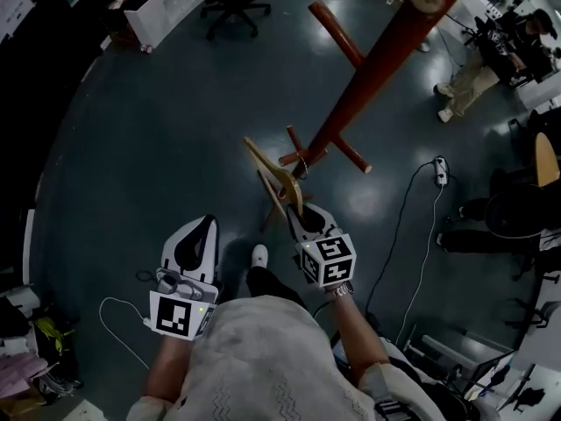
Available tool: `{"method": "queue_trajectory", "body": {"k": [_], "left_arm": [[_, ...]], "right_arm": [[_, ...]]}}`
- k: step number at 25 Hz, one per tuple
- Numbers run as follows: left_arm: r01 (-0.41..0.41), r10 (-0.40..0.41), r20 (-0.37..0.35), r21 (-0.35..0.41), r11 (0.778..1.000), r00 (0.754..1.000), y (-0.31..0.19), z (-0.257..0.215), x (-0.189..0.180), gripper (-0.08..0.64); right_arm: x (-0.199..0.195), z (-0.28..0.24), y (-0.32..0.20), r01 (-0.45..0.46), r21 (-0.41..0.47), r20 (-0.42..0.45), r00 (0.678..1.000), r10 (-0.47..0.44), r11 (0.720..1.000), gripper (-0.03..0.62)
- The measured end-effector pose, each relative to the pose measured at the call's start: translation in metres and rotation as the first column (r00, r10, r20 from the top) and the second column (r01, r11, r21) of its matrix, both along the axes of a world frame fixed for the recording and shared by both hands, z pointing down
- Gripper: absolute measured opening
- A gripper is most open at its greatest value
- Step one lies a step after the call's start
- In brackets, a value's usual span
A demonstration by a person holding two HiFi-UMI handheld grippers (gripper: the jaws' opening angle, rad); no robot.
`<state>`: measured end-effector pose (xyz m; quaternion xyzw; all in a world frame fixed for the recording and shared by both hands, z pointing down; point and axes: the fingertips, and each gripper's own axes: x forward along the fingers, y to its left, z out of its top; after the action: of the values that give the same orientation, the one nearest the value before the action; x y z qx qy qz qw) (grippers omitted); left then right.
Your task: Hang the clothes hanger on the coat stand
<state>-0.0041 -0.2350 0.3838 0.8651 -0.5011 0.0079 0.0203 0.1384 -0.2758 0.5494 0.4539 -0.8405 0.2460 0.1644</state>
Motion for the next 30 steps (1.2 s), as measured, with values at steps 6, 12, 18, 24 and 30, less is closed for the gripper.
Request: {"method": "queue_trajectory", "body": {"k": [6,12,18,24,30], "left_arm": [[0.027,-0.027,-0.001,-0.009,1.0,1.0,-0.015,0.008,-0.007,0.012],[0.024,-0.024,-0.008,-0.015,1.0,1.0,-0.028,0.011,-0.002,0.012],[0.035,-0.034,0.025,-0.026,0.999,0.999,-0.036,0.019,-0.001,0.012],[0.022,-0.021,0.024,-0.021,1.0,0.999,-0.042,0.024,-0.002,0.012],[0.013,-0.013,0.015,-0.019,1.0,1.0,-0.041,0.028,-0.001,0.012]], "right_arm": [[0.0,0.031,-0.027,-0.018,-0.039,0.004,1.0,0.019,0.999,0.069],[0.002,0.044,-0.041,0.005,-0.034,-0.002,1.0,-0.005,0.999,0.069],[0.006,0.062,-0.044,-0.006,-0.019,0.029,1.0,0.007,1.0,0.069],[0.011,0.074,-0.058,-0.015,-0.015,0.046,0.999,0.015,1.0,0.069],[0.016,0.078,-0.067,0.008,0.012,0.012,1.0,-0.008,1.0,0.069]]}}
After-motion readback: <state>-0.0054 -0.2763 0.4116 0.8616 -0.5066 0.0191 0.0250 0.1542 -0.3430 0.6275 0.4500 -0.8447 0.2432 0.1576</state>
